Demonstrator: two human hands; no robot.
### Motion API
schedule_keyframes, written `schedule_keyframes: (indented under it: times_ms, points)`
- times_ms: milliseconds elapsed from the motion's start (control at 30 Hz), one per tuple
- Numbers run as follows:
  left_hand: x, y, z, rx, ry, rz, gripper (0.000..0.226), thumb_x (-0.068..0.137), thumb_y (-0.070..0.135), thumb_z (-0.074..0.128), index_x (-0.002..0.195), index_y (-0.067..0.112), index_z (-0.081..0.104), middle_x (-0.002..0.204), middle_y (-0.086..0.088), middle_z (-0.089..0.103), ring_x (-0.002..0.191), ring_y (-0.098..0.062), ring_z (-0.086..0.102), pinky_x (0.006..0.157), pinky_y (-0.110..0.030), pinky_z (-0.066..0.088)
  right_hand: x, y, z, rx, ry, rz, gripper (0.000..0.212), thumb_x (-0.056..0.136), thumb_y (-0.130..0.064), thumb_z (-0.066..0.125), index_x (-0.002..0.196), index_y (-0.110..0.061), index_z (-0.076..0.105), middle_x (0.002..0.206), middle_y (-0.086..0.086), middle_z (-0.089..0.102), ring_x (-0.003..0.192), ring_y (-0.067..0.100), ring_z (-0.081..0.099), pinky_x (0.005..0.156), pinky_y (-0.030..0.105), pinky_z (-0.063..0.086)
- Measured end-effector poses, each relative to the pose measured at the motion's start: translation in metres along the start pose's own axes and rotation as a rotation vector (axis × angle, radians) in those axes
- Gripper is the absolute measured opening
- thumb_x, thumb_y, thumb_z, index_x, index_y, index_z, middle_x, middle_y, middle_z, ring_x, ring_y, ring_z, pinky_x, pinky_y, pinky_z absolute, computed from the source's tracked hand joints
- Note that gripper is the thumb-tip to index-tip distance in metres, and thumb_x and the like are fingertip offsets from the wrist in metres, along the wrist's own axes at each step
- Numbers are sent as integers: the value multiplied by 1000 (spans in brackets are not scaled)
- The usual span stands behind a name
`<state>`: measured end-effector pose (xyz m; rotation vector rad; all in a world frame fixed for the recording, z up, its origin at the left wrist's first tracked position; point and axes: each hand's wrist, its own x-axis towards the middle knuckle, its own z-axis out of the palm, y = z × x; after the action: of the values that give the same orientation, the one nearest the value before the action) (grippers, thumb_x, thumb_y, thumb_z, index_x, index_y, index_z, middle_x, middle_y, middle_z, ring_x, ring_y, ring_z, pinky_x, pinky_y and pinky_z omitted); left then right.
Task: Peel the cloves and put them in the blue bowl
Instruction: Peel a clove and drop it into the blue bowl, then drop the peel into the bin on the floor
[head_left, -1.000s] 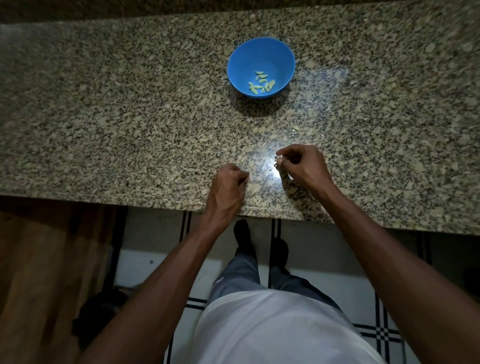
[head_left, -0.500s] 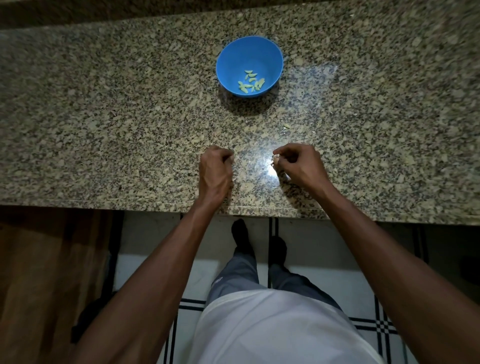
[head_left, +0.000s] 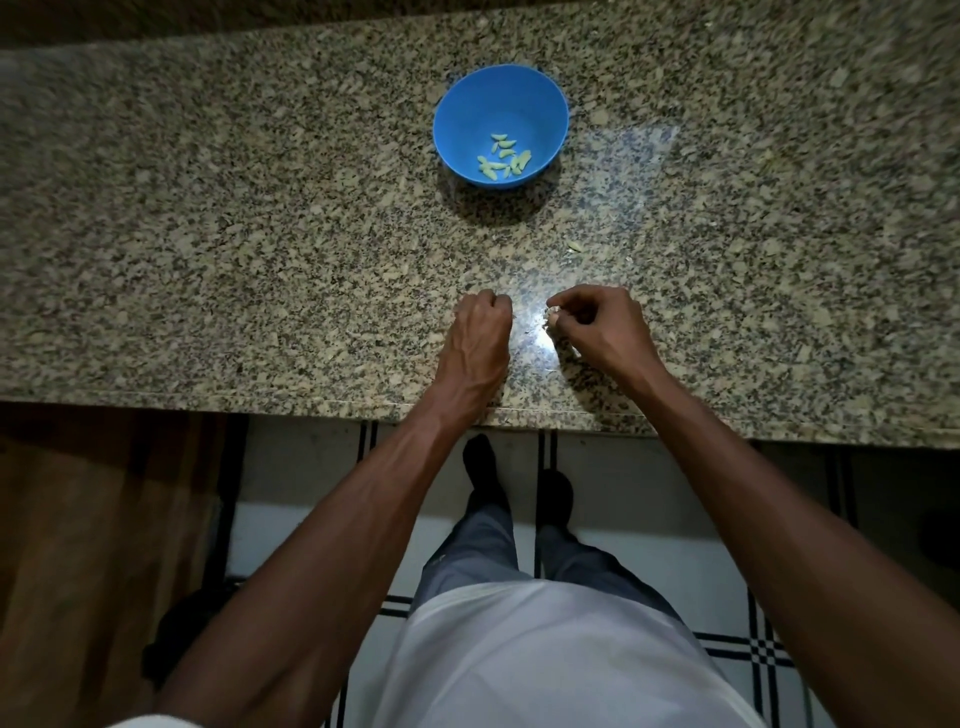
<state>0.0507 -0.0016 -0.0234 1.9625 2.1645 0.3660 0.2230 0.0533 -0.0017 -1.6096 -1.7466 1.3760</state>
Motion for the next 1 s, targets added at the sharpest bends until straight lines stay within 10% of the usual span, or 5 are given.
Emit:
schedule_keyframes:
  times_ms: [600,1000]
  points:
    - [-72,-105,-69,-374,223,-637,9,103,6,59,107,8,67,103,-4,71,81,-8,68,58,-7,45,8,-48,54,96,-163,-79,16,92,-21,75,108,-18,80,99,-1,78,93,13,74,85,39,63]
    - [-203,-207,-106,-708,544,-992,5,102,15,62,102,17,66,94,2,67,82,-9,62,72,-21,51,-47,-149,242,106,-516,-106,16,94,-12,75,109,-10,79,94,8,79,79,12,72,71,31,60]
